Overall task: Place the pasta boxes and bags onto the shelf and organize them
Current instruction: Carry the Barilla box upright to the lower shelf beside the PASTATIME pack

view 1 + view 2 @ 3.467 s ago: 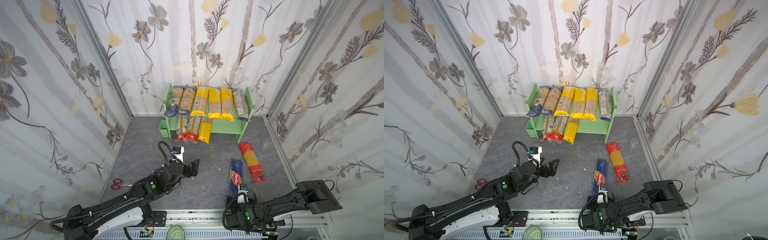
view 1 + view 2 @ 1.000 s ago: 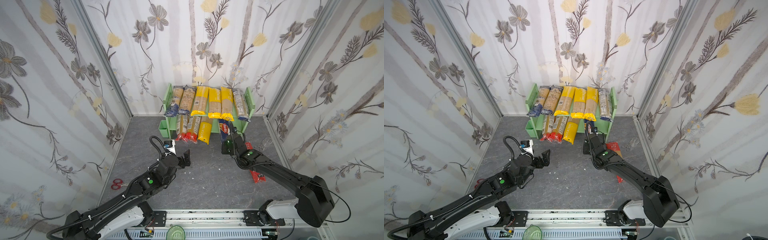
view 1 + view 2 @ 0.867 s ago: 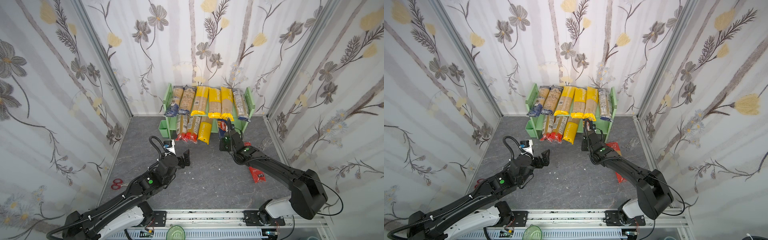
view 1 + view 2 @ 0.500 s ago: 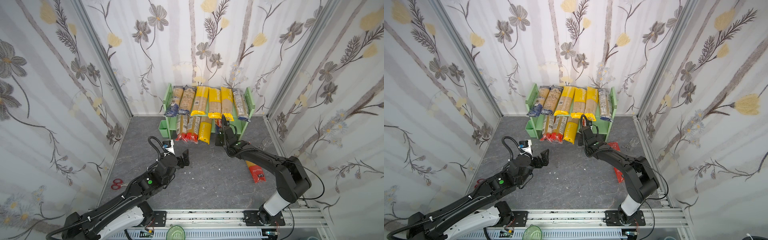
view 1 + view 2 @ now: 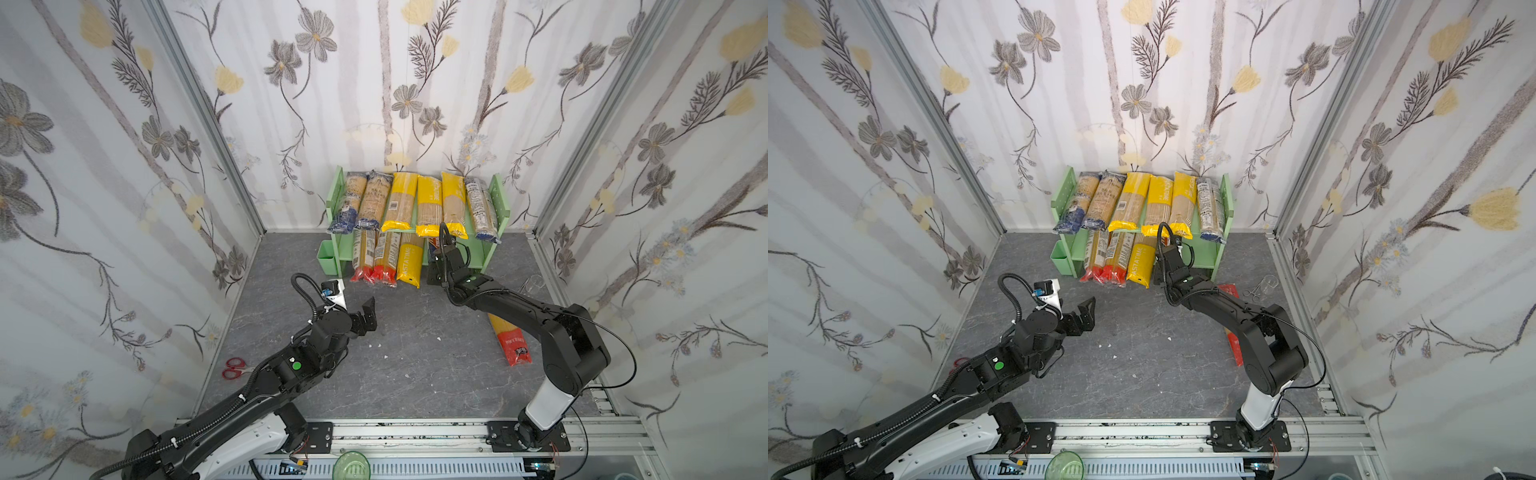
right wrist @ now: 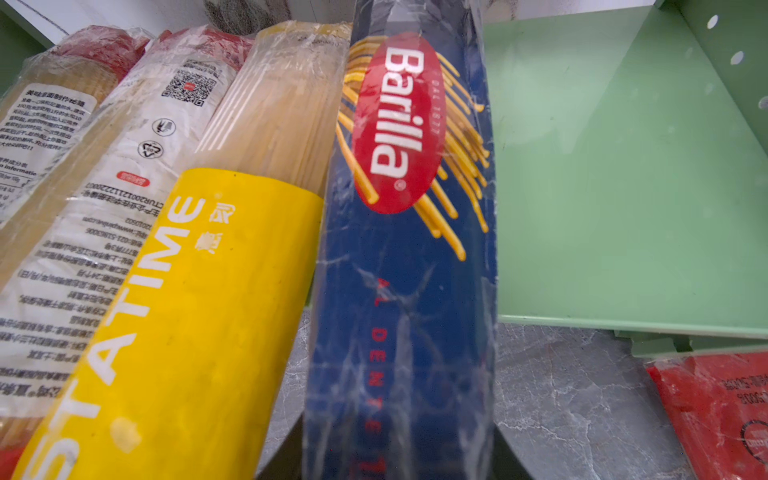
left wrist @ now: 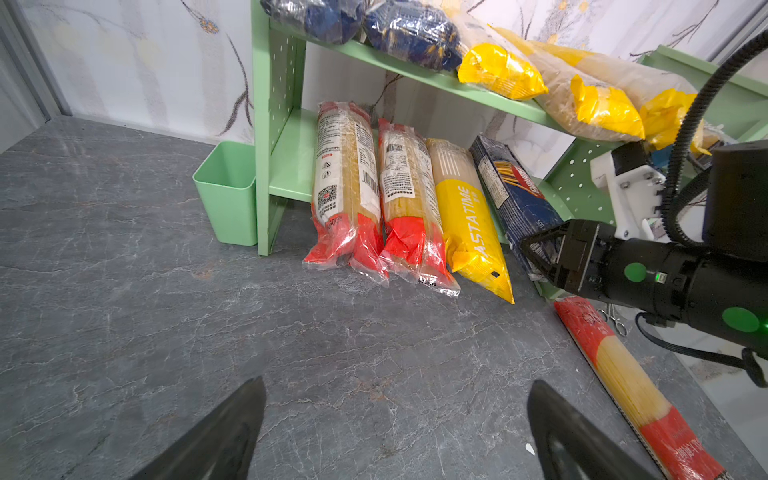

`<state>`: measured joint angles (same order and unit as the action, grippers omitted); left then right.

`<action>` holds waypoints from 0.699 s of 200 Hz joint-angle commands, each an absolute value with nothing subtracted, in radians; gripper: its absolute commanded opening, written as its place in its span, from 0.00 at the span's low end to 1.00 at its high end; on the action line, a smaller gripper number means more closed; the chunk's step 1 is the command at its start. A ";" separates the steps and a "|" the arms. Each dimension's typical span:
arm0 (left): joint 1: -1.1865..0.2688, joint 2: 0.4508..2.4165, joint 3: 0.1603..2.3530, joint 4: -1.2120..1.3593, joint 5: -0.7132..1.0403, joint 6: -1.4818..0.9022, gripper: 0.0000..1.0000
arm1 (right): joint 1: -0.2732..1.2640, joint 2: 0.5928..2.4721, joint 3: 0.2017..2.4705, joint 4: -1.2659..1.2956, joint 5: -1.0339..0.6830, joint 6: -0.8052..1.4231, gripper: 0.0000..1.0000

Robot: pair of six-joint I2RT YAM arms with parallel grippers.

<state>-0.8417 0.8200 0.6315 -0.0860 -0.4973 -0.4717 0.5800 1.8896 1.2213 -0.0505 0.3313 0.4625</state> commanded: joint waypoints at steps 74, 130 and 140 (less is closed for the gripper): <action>-0.839 0.827 0.638 -0.091 -0.491 -0.487 1.00 | 0.578 1.830 1.183 0.030 0.328 0.446 1.00; -0.840 0.831 0.637 -0.095 -0.458 -0.503 1.00 | 0.589 1.719 1.097 0.003 0.316 0.445 1.00; -0.840 0.833 0.638 -0.095 -0.452 -0.506 1.00 | 0.597 1.686 1.079 -0.011 0.318 0.444 1.00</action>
